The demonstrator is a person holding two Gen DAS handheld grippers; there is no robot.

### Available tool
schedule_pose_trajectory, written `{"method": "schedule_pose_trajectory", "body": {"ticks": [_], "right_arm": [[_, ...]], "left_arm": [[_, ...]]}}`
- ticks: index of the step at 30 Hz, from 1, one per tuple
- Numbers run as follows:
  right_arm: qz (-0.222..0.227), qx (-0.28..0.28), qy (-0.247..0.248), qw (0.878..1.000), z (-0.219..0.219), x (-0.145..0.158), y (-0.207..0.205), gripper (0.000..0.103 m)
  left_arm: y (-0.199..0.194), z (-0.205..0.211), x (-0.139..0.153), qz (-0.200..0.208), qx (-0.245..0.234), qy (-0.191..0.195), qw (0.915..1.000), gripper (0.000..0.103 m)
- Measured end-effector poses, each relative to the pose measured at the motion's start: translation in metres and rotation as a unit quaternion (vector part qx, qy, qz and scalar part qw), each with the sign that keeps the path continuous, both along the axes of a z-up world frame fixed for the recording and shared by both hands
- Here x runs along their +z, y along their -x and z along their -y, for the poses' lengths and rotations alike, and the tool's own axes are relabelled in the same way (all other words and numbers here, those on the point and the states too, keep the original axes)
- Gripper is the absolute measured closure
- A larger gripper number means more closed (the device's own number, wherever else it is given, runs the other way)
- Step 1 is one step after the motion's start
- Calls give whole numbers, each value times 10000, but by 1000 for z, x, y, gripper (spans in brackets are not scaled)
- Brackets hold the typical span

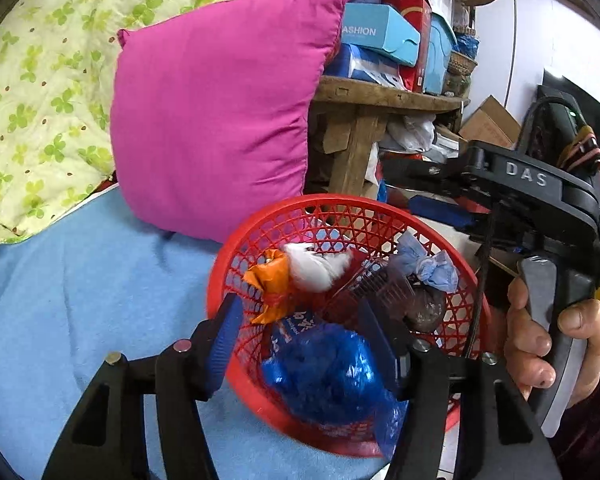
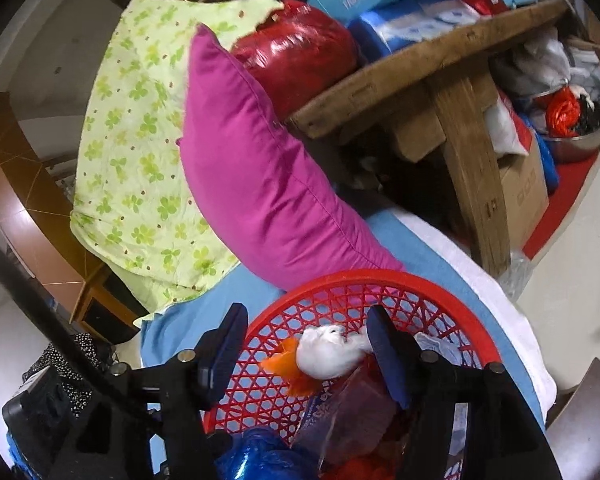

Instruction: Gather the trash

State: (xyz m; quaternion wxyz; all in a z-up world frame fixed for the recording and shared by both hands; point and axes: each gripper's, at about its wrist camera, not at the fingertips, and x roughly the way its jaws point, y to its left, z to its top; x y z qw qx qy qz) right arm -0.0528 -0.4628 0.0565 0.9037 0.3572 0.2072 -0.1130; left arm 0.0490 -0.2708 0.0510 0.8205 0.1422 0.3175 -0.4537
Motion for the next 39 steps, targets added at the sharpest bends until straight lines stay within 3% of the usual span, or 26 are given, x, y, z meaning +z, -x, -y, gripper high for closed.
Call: {"method": "schedule_pose_trajectory", "body": {"ticks": [2,10,13,24,33,39], "right_arm": [[40,-34,133,9999,-3,6,6,37],[125,-131,751,9970,-34,31,51,37],[125,-140,948,9953,-50,41,67,37],[201,64,1513,9883,-108,77,121,36],[158,388,1860,9817,-156,90,163,35],[167,507,1992,9785,-178,97,184,28]], "left_arm": [[2,-8,3,66,130,14,9999,30],[22,-48,18,362,699,-2,9969,28],[30,-66,25,426,927,22,9948,22],[78,-117,52,1152,1446,-137,9827,21],[113,-150,66,1323,1725,-182,9759,21],[132,-161,73,1464,1913,-258,9702,20]]}}
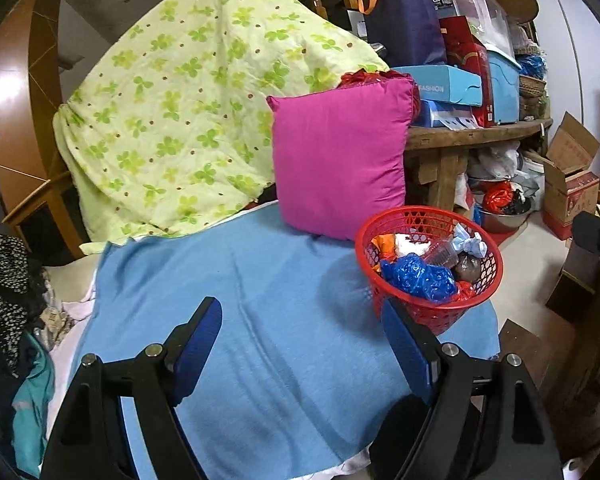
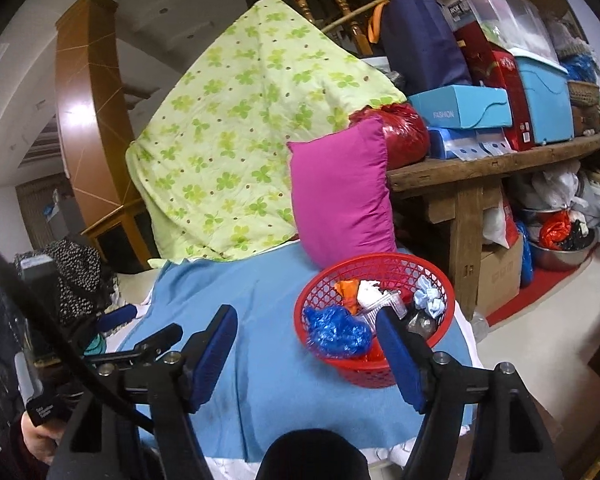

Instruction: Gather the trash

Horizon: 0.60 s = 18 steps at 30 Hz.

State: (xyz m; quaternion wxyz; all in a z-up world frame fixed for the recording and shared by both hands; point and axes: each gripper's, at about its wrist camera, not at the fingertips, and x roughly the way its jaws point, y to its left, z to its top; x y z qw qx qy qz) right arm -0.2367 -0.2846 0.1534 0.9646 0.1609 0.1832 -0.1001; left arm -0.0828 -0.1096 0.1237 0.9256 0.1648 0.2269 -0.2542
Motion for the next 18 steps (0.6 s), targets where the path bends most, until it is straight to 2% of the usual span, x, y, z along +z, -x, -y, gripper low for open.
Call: {"method": "schedule_pose_trajectory", "body": {"ticks": [12,18], "right_arm": [[-16,-436,202,9988,-4,12,18,27],[-113,-422,200,9988,-3,7,19,27]], "left_arm": [[20,-7,16,220,579,-24,9981,20],[30,-6,21,250,683,-39,9973,20]]}}
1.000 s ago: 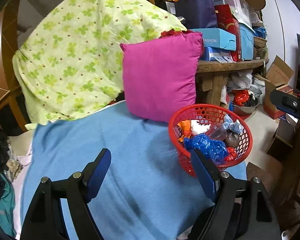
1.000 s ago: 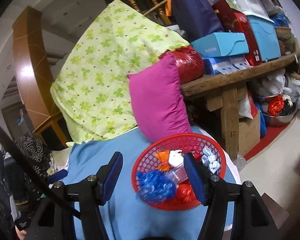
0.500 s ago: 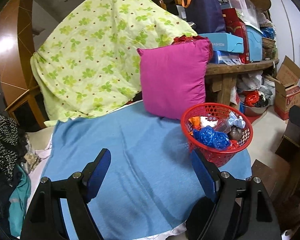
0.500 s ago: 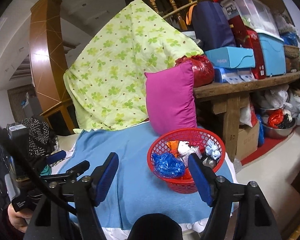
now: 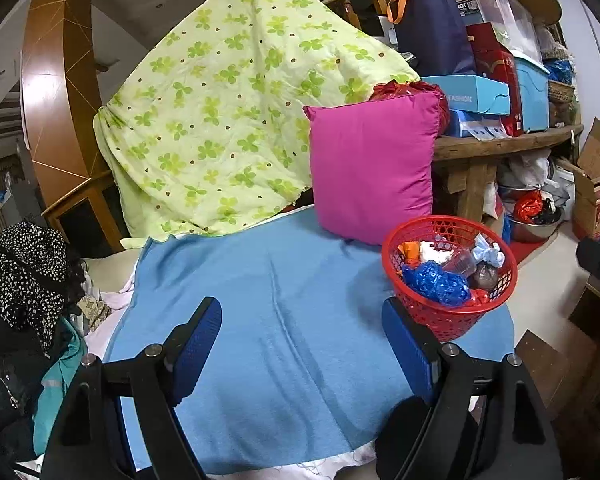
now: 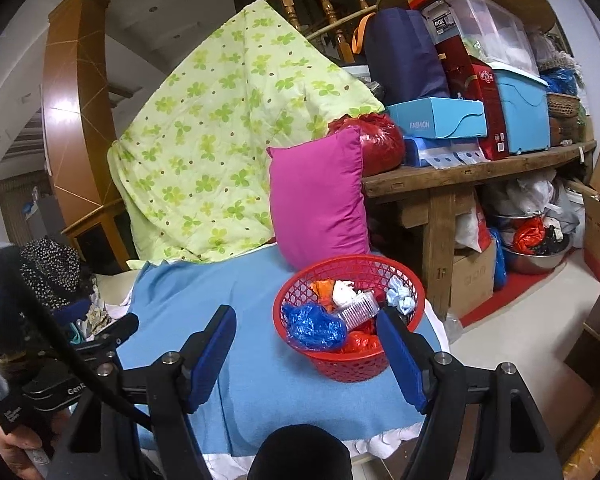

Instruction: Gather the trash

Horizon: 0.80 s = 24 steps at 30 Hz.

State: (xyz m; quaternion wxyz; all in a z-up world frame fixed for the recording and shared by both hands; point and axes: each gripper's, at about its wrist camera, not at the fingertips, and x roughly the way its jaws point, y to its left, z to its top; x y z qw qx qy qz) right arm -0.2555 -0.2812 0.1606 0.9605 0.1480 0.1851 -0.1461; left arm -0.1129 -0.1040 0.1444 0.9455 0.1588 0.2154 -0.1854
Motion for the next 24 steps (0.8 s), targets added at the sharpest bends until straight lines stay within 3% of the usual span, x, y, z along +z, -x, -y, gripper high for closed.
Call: {"method": "schedule_pose_trajectory", "body": {"ticks": [12,24], "right_arm": [[338,-13,260,9991,-8,15,18,23],[193,2,422,9989,-20,28,21,23]], "left_arm": [[16,-4,16,378,271,-32,9989,20],[31,-10,32,621,277,-7,9977,20]]}}
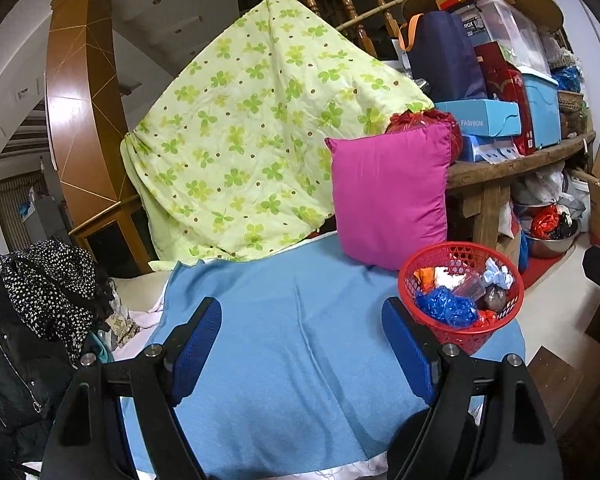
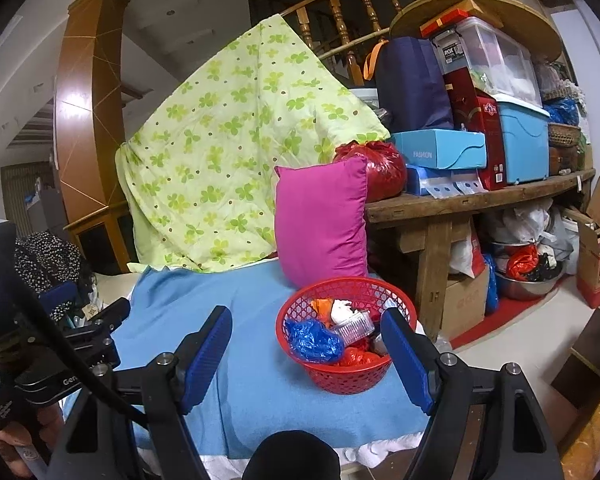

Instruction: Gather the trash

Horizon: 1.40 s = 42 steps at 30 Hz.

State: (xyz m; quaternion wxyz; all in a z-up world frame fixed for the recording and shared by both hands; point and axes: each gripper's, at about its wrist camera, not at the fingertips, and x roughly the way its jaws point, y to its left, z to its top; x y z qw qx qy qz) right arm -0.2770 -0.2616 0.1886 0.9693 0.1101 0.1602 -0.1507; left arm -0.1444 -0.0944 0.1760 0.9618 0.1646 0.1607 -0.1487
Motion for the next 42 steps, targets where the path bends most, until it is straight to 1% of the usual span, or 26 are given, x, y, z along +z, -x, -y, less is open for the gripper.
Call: {"method": "schedule_pose_trajectory", "body": {"ticks": [8,16,25,42], "right_arm": [[23,-2,58,10000,-6,7,4,23],[-46,-23,-62,10000,-5,6,3,23],[15,-64,20,10000,-7,9,4,23],[-52,-1,95,9999,-13,14,-2,23]], "left_arm": [[8,-3,7,95,-35,49,9999,20],[12,-3,9,91,-82,58,9999,20],[14,-2,9,96,-78,81,9999,20],[15,-7,11,35,-34,137,9999,20]]}}
